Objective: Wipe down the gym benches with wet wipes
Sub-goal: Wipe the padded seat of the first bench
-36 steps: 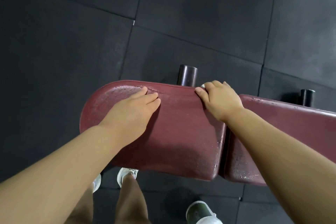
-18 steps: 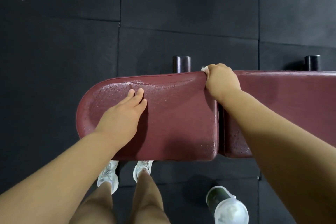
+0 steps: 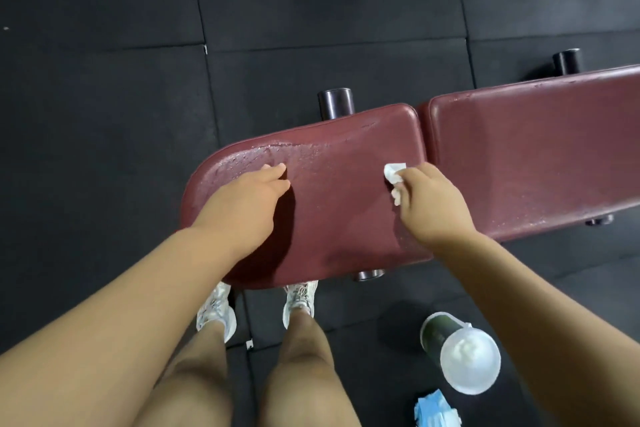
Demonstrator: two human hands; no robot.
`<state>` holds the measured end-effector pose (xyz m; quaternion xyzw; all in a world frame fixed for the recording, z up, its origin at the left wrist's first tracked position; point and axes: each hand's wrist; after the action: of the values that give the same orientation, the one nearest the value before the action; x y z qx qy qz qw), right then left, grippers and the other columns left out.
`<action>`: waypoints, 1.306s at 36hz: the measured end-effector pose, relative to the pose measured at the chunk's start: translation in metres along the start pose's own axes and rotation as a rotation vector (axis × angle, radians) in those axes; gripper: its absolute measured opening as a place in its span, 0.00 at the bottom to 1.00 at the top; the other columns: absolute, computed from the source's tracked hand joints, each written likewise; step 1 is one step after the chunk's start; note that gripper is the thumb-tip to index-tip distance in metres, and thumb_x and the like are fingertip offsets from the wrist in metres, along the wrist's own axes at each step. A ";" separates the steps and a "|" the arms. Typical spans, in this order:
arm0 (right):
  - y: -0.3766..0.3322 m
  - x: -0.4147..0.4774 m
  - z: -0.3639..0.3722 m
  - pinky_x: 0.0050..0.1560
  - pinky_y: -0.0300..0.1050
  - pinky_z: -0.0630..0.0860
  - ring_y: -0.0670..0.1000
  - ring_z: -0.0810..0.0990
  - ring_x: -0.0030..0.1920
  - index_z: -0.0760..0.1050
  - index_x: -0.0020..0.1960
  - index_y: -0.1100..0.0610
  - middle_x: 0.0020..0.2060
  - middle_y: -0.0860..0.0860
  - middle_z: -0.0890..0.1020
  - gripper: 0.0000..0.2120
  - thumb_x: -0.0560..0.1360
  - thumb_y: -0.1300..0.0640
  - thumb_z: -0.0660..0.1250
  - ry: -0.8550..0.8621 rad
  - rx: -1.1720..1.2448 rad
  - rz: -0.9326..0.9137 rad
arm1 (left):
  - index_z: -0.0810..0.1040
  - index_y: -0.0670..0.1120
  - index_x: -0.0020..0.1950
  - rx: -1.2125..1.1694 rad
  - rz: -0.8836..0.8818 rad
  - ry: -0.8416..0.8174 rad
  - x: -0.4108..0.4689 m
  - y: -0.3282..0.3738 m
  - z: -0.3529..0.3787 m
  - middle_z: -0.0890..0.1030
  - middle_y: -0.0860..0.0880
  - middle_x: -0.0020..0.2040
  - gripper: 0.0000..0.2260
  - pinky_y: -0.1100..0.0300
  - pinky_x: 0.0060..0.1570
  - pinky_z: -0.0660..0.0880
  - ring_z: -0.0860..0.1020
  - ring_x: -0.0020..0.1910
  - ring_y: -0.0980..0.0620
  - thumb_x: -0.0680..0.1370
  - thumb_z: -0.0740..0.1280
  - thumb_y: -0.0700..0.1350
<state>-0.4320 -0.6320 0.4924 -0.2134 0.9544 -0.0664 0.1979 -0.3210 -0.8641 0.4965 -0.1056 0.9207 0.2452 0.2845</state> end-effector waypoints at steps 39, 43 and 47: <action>-0.262 -0.001 0.124 0.70 0.54 0.54 0.57 0.75 0.59 0.71 0.57 0.56 0.53 0.53 0.80 0.10 0.76 0.60 0.59 -0.206 -0.887 -1.057 | 0.74 0.48 0.60 -0.344 -0.634 0.149 -0.192 -0.110 0.132 0.73 0.50 0.55 0.21 0.55 0.46 0.75 0.74 0.50 0.48 0.72 0.56 0.31; -0.256 -0.017 0.125 0.73 0.54 0.51 0.57 0.72 0.63 0.74 0.59 0.57 0.58 0.54 0.78 0.14 0.74 0.60 0.58 -0.241 -1.011 -1.137 | 0.74 0.48 0.60 -0.422 -0.642 0.164 -0.205 -0.105 0.154 0.74 0.51 0.55 0.22 0.54 0.46 0.76 0.75 0.49 0.48 0.72 0.56 0.30; -0.243 -0.036 0.125 0.74 0.55 0.44 0.57 0.64 0.70 0.73 0.64 0.59 0.64 0.56 0.74 0.19 0.74 0.59 0.59 -0.275 -1.164 -1.201 | 0.72 0.51 0.62 -0.460 -0.623 0.149 -0.213 -0.101 0.167 0.73 0.51 0.57 0.23 0.55 0.47 0.75 0.75 0.52 0.48 0.73 0.55 0.31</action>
<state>-0.2588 -0.8406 0.4424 -0.7582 0.5282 0.3684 0.1021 -0.0347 -0.8533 0.4599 -0.4585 0.7837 0.3388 0.2465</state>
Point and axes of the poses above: each hand's wrist, its own x-axis towards the middle knuckle, its own z-axis out of the palm, y = z × x
